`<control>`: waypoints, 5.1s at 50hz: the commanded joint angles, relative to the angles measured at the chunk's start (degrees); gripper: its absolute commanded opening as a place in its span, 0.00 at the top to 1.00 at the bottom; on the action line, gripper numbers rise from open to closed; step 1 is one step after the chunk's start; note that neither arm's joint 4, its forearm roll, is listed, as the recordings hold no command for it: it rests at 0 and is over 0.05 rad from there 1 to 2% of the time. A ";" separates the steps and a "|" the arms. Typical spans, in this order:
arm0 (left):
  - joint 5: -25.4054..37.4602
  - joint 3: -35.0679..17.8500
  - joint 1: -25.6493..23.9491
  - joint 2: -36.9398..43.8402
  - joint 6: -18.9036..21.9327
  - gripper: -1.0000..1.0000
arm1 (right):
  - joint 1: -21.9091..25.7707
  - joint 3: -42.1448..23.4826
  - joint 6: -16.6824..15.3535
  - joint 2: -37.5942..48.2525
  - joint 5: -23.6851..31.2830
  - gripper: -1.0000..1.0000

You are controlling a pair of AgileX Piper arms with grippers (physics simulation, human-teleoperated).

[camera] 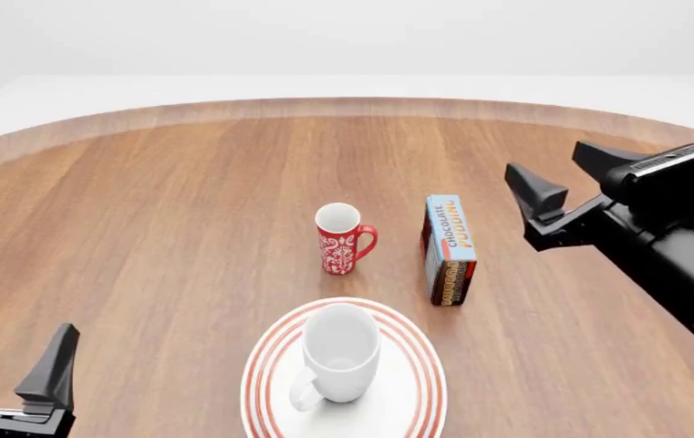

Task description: Pick up the white mug and put it on the plate, and put the chocolate pudding to the right of the plate.

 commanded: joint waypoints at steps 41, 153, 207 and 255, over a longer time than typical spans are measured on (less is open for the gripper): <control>0.14 0.00 -0.24 -0.43 -1.06 0.00 | 0.28 -11.00 7.69 16.19 3.30 0.00; 1.12 0.00 -0.56 -1.53 -3.46 0.00 | -3.25 -15.90 12.46 32.47 1.33 0.00; 0.58 0.01 -0.56 -1.06 -4.48 0.00 | -3.28 -18.07 12.42 38.41 0.61 0.00; 1.28 0.01 -0.59 -1.93 -4.99 0.00 | -2.84 -19.04 11.89 43.17 -0.66 0.00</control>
